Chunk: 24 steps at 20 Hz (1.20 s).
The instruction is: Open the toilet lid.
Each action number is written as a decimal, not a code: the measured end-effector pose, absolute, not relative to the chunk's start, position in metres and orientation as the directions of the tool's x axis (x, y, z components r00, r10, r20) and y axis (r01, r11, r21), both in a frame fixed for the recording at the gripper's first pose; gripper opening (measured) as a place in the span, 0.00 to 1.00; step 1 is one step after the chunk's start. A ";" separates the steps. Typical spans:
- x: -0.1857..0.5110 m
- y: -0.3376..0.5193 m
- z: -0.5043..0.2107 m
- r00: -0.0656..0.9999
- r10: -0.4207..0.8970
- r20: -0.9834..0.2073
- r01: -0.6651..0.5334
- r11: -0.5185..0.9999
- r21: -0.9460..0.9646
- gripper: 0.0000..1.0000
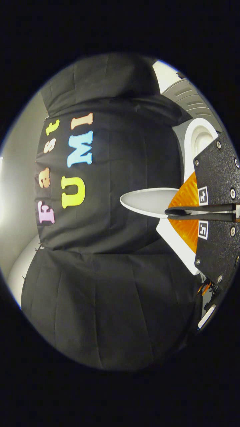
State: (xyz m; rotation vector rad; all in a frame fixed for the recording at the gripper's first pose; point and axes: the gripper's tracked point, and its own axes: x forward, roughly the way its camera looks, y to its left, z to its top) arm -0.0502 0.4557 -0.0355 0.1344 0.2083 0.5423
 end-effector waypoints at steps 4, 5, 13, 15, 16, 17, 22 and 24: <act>-0.055 0.481 -0.036 0.819 0.554 -0.148 -0.531 0.830 0.170 0.02; -0.055 0.488 -0.036 0.813 0.564 -0.147 -0.542 0.824 0.167 0.02; -0.060 0.516 -0.037 0.782 0.609 -0.132 -0.577 0.788 0.214 0.04; -0.060 0.516 -0.037 0.778 0.619 -0.109 -0.592 0.779 0.207 0.07; -0.059 0.511 -0.036 0.779 0.620 -0.090 -0.594 0.776 0.212 0.09; -0.059 0.510 -0.038 0.769 0.634 -0.077 -0.604 0.761 0.237 0.15; -0.062 0.466 0.000 0.755 0.650 0.084 -0.619 0.665 0.419 0.73; -0.055 0.440 0.014 0.764 0.632 0.126 -0.621 0.670 0.407 0.94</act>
